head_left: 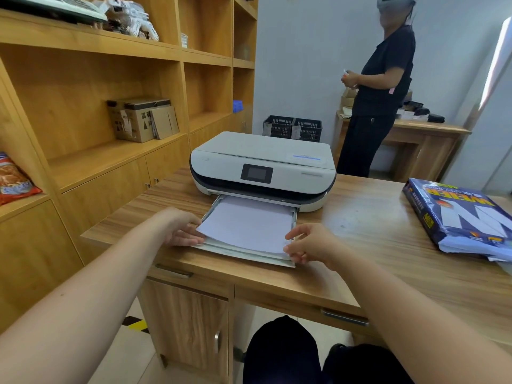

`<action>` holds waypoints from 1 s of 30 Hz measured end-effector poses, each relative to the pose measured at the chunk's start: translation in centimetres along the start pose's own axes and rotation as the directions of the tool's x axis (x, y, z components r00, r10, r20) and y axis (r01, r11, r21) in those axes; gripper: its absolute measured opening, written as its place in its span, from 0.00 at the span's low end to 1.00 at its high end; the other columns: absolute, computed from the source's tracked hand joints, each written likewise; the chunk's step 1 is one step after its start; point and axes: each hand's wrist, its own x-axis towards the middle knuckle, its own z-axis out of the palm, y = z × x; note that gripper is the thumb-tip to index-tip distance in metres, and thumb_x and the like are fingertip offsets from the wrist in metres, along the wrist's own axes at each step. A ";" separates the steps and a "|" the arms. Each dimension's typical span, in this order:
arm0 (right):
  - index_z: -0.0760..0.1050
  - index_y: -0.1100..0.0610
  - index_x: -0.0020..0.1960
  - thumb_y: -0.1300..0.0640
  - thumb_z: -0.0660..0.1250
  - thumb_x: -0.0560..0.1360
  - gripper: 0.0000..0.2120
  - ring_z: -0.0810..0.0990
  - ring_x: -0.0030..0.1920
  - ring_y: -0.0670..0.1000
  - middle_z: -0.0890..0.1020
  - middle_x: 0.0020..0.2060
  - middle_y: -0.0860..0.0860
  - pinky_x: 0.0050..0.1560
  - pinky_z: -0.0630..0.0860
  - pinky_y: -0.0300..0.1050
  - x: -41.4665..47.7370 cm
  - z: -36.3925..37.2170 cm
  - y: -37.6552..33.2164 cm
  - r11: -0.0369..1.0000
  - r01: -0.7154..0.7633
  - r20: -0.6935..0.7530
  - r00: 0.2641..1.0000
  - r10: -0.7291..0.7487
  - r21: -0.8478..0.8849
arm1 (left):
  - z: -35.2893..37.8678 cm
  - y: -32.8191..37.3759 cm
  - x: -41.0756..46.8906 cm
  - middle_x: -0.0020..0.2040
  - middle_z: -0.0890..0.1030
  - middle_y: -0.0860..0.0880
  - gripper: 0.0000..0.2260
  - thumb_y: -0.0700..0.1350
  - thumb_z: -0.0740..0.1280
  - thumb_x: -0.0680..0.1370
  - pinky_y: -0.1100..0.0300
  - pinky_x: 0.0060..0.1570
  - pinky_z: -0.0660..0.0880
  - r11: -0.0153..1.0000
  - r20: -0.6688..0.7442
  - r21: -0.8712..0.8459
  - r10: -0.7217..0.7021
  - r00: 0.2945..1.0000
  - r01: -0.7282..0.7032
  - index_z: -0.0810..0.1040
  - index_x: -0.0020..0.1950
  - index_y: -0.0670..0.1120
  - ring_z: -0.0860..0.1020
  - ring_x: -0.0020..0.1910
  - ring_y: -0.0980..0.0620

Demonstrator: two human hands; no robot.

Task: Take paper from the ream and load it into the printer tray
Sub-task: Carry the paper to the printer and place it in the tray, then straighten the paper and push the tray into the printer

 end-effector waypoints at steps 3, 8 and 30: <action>0.77 0.58 0.53 0.66 0.74 0.70 0.14 0.80 0.30 0.50 0.82 0.43 0.60 0.34 0.79 0.41 0.0 -1.0 -0.2 1.000 0.000 -0.015 1.000 0.000 0.017 | -0.6 0.5 -0.2 0.43 0.84 0.39 0.08 0.42 0.65 0.79 0.62 0.24 0.78 0.994 -0.099 0.101 0.048 0.994 -0.038 0.77 0.56 0.41 0.83 0.33 0.47; 0.77 0.59 0.54 0.67 0.70 0.72 0.11 0.82 0.33 0.52 0.83 0.43 0.60 0.31 0.79 0.41 1.0 -2.5 0.0 0.999 0.011 -0.111 0.994 -0.006 0.047 | -1.4 0.5 1.2 0.41 0.82 0.42 0.07 0.42 0.63 0.80 0.66 0.19 0.67 0.991 -0.201 0.075 0.121 0.972 -0.108 0.77 0.54 0.41 0.72 0.27 0.51; 0.77 0.60 0.51 0.52 0.52 0.83 0.18 0.82 0.45 0.57 0.83 0.44 0.59 0.47 0.80 0.56 7.6 0.4 2.3 0.871 0.404 -0.545 0.814 -0.201 0.282 | 0.1 0.5 10.2 0.51 0.85 0.41 0.27 0.61 0.46 0.82 0.50 0.64 0.71 0.808 -0.048 -0.411 0.444 0.895 -0.423 0.79 0.58 0.46 0.81 0.56 0.45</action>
